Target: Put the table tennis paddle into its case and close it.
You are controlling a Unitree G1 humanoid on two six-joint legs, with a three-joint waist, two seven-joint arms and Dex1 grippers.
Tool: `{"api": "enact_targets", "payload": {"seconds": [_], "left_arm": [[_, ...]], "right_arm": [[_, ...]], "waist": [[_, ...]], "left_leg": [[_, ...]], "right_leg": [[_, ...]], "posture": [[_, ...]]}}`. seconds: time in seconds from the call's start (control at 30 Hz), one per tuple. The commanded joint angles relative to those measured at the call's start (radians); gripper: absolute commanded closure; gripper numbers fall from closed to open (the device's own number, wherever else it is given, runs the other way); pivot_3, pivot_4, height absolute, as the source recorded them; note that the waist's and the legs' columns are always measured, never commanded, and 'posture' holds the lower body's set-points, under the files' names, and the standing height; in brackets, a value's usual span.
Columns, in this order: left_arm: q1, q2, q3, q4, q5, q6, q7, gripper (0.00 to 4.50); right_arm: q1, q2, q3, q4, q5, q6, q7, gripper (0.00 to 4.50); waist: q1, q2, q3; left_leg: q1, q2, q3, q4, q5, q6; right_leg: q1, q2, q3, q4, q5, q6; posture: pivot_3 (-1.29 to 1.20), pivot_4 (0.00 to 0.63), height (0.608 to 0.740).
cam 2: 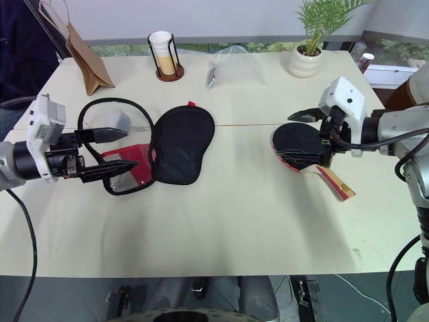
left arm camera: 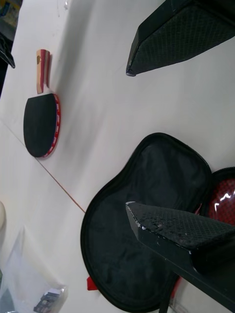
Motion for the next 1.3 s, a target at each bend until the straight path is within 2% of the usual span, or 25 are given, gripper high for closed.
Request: {"api": "enact_targets", "payload": {"seconds": [0.03, 1.03, 1.2, 1.3], "left_arm": [[-0.007, 0.009, 0.033, -0.003, -0.007, -0.007, -0.003, 0.22], [-0.041, -0.028, -0.016, 0.013, 0.011, -0.033, -0.017, 0.22], [-0.043, -0.038, -0.028, 0.015, 0.021, -0.039, -0.014, 0.22], [-0.037, -0.047, -0.033, 0.01, 0.027, -0.041, -0.009, 0.22]], "right_arm": [[-0.021, -0.002, -0.011, -0.008, -0.001, -0.014, 0.003, 0.05], [-0.01, 0.032, -0.014, -0.064, 0.022, 0.051, -0.048, 0.05], [-0.01, 0.094, 0.016, -0.104, 0.041, 0.128, -0.107, 0.05], [-0.023, 0.191, 0.081, -0.145, 0.062, 0.239, -0.189, 0.05]], "waist": [[0.0, 0.0, 0.0], [0.0, 0.0, 0.0], [0.0, 0.0, 0.0], [-0.003, -0.001, 0.0]], "left_leg": [[0.0, 0.0, 0.0, 0.0, 0.0, 0.0], [0.0, 0.0, 0.0, 0.0, 0.0, 0.0], [0.0, 0.0, 0.0, 0.0, 0.0, 0.0], [0.0, 0.0, 0.0, 0.0, 0.0, 0.001]], "right_leg": [[0.0, 0.0, 0.0, 0.0, 0.0, 0.0], [0.0, 0.0, 0.0, 0.0, 0.0, 0.0], [0.0, 0.0, 0.0, 0.0, 0.0, 0.0], [0.0, 0.0, 0.0, 0.0, 0.0, 0.0]], "posture": [[0.0, 0.15, 0.734], [0.0, 0.15, 0.734], [0.0, 0.15, 0.734], [0.0, 0.15, 0.734]]}}
